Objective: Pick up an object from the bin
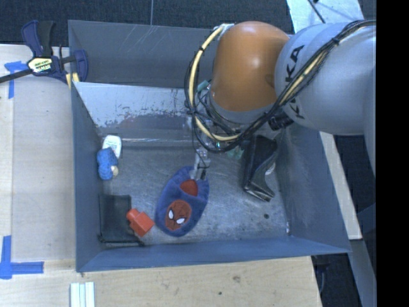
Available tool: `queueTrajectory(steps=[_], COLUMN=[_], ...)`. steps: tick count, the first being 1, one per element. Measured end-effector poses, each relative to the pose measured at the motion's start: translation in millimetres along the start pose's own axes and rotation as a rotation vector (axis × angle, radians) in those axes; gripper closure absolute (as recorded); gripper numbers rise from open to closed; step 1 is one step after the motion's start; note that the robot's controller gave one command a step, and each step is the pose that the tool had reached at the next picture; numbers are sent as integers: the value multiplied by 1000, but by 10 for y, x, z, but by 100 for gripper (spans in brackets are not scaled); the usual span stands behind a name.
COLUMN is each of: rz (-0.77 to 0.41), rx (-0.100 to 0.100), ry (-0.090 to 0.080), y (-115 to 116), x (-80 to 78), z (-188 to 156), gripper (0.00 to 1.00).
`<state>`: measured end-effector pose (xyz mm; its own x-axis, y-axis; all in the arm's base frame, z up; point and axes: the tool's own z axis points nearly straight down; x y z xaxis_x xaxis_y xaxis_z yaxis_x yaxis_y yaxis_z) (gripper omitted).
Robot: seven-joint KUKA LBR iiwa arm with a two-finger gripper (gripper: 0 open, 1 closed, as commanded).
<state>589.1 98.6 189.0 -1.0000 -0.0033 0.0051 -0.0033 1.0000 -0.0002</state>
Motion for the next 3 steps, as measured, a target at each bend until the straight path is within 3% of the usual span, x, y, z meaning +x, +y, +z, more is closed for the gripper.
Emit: queueTrajectory(steps=[1,2,3], rz=[-21,-20,85], rx=[0,-1,-2], ry=[-1,-10,-19], y=[-186,-185,-127], x=[281,249,40], z=[1129,1080,-1699], gripper=[0,100,100])
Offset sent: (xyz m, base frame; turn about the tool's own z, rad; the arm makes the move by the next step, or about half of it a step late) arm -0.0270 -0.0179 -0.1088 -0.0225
